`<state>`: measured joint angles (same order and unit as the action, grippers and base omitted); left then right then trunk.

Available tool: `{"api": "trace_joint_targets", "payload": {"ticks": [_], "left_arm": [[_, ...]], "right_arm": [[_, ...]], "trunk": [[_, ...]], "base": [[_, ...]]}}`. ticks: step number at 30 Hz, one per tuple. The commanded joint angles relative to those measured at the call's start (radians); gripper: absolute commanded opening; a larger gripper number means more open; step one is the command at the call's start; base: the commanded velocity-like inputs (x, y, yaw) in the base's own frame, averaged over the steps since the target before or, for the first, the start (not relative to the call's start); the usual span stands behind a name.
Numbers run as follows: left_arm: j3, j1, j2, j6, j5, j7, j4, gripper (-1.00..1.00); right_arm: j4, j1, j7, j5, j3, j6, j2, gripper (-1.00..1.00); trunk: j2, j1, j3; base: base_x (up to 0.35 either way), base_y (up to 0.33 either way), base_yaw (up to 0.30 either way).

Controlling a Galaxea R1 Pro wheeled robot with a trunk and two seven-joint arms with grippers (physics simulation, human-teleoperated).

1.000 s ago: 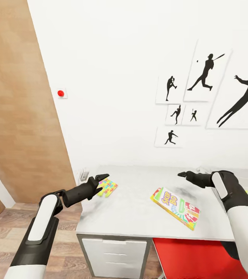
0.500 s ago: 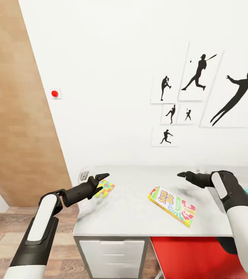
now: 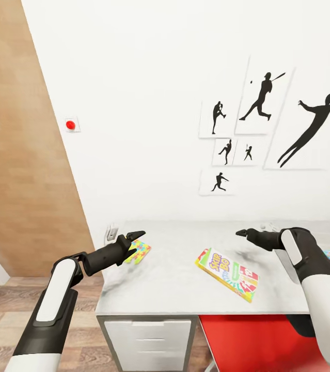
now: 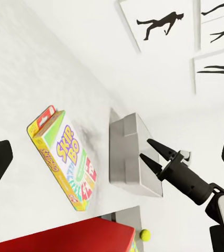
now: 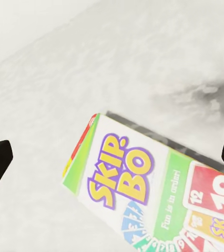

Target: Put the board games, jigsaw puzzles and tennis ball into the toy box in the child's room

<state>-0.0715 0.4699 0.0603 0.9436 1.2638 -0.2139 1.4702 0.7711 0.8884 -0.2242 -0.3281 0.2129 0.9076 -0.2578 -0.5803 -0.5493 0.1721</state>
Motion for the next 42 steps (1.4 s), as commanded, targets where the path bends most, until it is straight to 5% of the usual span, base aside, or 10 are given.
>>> {"api": "trace_joint_targets", "payload": {"ticks": [1,12,21,42], "left_arm": [[-0.002,0.001,0.001,0.005,0.010,-0.010,0.001,1.00],[-0.002,0.001,0.001,0.004,0.010,-0.010,0.001,1.00],[-0.002,0.001,0.001,0.004,0.010,-0.010,0.001,1.00],[-0.001,0.001,0.001,0.006,0.009,-0.010,0.001,1.00]], "right_arm": [[-0.002,0.001,-0.010,0.009,0.004,0.004,0.000,1.00],[-0.055,0.009,0.007,0.008,0.007,0.010,-0.003,1.00],[-0.232,0.066,0.145,0.003,0.008,-0.007,0.004,1.00],[-0.248,0.083,0.166,0.000,0.008,-0.005,-0.011,1.00]], "trunk": [[-0.002,0.000,0.002],[-0.002,0.000,0.002],[-0.002,0.000,0.002],[-0.002,0.000,0.018]], "base": [[0.000,0.000,-0.005],[0.000,0.000,-0.002],[0.000,0.000,0.000],[0.004,0.000,0.000]]}}
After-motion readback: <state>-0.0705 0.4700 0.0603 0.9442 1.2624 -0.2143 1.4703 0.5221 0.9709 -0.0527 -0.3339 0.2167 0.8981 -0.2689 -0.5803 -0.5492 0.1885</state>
